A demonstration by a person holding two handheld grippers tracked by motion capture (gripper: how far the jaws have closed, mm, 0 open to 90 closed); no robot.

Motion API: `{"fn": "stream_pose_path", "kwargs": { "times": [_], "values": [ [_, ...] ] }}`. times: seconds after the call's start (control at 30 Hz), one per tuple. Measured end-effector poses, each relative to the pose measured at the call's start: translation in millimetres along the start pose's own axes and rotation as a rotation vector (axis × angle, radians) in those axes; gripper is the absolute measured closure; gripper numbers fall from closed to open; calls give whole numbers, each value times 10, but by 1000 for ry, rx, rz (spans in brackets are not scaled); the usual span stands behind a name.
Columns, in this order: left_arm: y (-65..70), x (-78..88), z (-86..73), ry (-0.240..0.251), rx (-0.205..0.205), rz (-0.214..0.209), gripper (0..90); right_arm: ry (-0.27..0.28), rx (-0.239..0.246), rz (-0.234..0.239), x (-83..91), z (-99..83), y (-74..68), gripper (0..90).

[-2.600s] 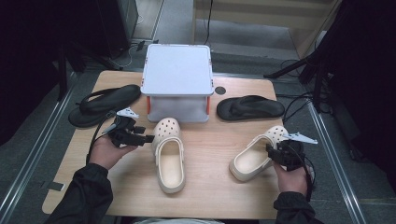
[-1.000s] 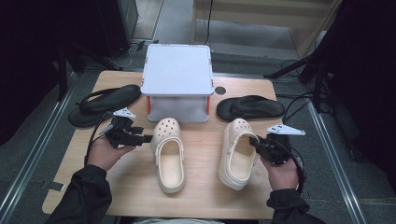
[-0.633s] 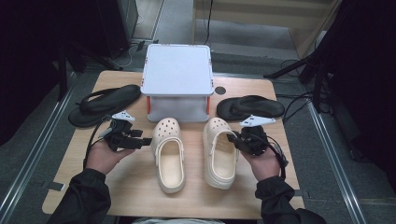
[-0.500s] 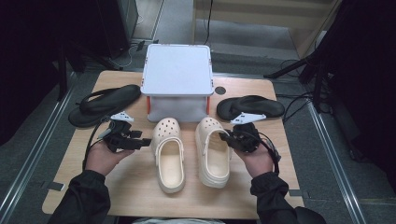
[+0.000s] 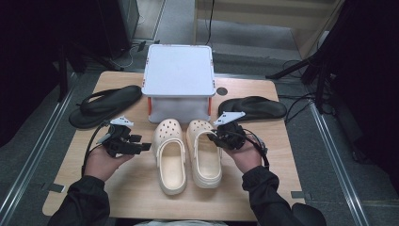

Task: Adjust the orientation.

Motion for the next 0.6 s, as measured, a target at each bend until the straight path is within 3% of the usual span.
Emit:
{"fn": "stream_pose_path", "kwargs": {
  "times": [0.37, 0.6],
  "values": [
    [5, -7, -22, -6, -2, -1, 424, -3, 40, -10, -111, 3, -60, 769],
    [11, -14, -13, -2, 0, 0, 424, 23, 11, 25, -118, -25, -64, 740]
  ]
}}
Point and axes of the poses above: each handheld gripper's, and its own axes: x roughly backward along the jaws, z roughly out of its top, y roughly to its right, the point moved 8 cm from there along -x, roughly forward along the jaws, and after that the axes turned 9 degrees about z, right-handed, at the moved point
